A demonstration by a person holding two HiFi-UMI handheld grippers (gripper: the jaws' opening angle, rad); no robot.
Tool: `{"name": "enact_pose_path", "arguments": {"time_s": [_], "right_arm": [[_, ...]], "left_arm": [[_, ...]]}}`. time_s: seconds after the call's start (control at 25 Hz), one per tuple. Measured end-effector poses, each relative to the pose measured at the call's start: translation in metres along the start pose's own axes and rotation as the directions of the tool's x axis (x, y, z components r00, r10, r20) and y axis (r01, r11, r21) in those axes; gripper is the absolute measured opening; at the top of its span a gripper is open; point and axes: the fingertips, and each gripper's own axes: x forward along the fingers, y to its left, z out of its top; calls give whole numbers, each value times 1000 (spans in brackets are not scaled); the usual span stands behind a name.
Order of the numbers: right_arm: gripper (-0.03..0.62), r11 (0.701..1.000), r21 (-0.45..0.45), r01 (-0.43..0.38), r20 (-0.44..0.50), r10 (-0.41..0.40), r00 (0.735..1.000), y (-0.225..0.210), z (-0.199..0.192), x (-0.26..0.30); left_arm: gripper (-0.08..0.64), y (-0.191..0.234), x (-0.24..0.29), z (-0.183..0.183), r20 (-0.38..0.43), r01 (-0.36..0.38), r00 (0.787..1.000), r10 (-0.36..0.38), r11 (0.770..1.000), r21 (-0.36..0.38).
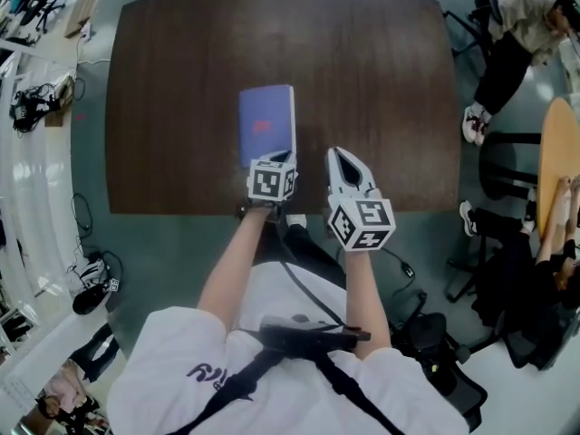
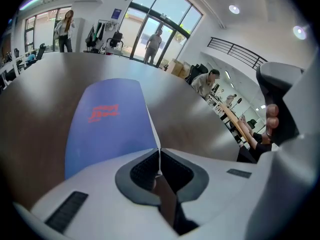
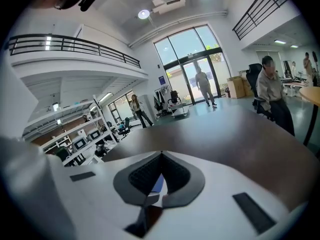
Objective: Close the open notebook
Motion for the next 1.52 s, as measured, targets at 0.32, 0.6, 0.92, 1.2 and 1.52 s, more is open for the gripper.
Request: {"name": "enact_pose_path", "arguments": {"time_s": [0.32,0.6,0.92,1.2,1.52], "right_arm": [[2,1000,4,17,-19,-16,1000,-10,-13,-3],[2,1000,2,19,-6,-19,1000,-8,-13,-8],[2,999,-34,-9,55,10,998,20,9,-20],[2,994,-86,-64,150,77,986,51,53,-35],[2,971,-182,-157,232,198,952,104,95,-53]], "left_arm": [[18,6,20,-12,-66,8,998,-10,1000,-26],[18,6,22,-11,-66,12,998,-15,999,-39],[20,-6,-29,7,68,143,988,-136,984,-104],[20,-19,-111,49,268,164,953,-138,983,-77],[20,-35,-236,108,585,145,804,-104,989,-24]]}}
